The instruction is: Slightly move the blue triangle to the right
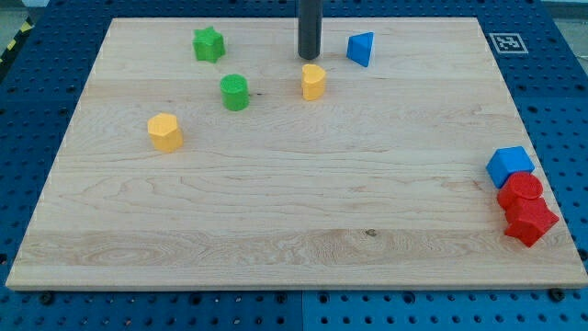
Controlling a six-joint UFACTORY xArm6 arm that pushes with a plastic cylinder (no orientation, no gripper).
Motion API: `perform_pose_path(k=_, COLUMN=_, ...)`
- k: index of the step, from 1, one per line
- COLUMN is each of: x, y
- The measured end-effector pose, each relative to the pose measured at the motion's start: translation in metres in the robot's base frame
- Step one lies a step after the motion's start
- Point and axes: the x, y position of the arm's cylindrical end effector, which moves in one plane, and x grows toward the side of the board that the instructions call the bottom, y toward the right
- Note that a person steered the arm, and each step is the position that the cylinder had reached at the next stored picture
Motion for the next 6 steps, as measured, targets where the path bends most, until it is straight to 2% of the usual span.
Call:
perform_pose_path(k=1, x=-0.001, y=0.005)
perform_pose_path(k=3, x=-0.001, y=0.054)
perform_pose_path(k=6, x=0.001, y=0.057)
